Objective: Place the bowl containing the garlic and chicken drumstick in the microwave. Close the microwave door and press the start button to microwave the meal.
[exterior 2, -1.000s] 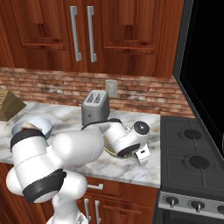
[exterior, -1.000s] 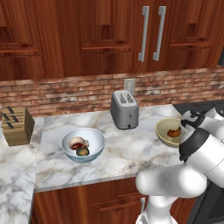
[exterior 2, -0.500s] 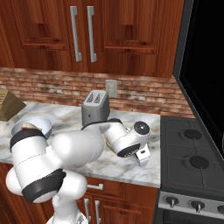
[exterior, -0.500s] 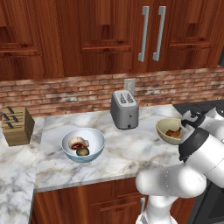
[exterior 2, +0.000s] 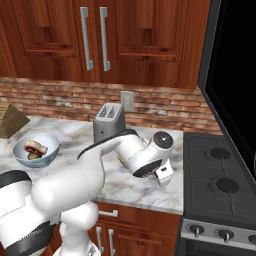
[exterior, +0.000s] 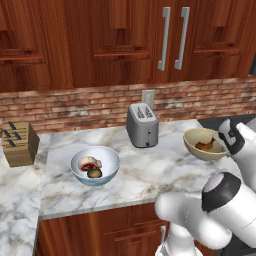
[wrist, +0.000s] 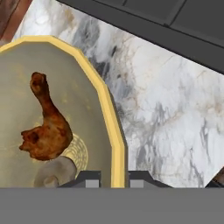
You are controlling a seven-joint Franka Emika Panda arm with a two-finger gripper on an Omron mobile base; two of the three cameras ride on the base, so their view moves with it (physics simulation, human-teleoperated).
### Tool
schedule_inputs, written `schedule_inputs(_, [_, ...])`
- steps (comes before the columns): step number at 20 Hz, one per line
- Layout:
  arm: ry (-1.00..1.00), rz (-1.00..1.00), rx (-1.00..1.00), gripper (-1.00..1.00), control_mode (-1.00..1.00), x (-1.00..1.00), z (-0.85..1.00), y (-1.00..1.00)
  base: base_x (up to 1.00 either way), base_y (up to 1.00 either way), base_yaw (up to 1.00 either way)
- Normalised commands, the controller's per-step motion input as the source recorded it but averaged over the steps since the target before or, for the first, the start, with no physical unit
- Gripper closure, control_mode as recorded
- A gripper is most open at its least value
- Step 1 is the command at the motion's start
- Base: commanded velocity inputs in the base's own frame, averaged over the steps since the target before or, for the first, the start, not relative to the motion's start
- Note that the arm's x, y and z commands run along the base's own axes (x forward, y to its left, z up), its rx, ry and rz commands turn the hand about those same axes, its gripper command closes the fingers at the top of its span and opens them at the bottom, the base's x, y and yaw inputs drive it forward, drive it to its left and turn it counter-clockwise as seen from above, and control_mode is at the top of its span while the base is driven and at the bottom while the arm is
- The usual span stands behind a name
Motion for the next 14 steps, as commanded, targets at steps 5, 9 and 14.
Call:
schedule_inputs(5, [-0.13,0.0,0.0,1.0,-1.0,-0.48,0.66,0.53,0.0,0.0,0.0])
schedule_inputs(9, [-0.1,0.0,0.0,1.0,-1.0,-0.46,0.62,0.63,0.0,0.0,0.0])
schedule_inputs(14, [-0.11,0.04,0.0,1.0,-1.0,-0.46,0.65,0.73,0.0,0.0,0.0])
